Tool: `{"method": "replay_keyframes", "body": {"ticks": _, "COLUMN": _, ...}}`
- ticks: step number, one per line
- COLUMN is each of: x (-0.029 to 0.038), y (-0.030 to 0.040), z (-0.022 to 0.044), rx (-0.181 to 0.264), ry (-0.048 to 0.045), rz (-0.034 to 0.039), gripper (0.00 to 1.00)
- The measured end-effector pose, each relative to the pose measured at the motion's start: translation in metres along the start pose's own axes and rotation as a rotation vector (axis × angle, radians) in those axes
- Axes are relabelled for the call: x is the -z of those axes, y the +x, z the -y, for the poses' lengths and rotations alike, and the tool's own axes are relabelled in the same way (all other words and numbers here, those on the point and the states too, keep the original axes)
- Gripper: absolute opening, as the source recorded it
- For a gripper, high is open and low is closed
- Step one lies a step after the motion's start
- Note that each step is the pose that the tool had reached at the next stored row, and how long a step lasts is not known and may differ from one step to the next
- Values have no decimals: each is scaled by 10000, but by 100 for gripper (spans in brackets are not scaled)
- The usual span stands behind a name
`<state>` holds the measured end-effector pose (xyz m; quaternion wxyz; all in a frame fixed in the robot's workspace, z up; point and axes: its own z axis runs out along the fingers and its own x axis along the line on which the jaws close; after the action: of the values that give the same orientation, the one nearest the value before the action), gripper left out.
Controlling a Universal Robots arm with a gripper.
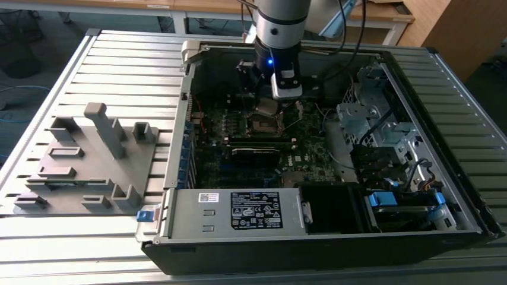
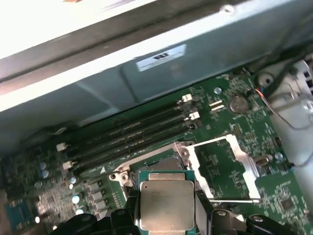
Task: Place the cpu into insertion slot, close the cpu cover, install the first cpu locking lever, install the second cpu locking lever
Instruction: 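Place the cpu into insertion slot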
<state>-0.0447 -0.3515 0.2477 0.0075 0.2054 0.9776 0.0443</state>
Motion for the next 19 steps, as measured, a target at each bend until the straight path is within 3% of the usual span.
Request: {"method": "replay_keyframes", "body": {"ticks": 19, "x": -23, "y": 0, "z": 2, "rx": -3447, "ry": -12, "rz": 310, "gripper": 54}}
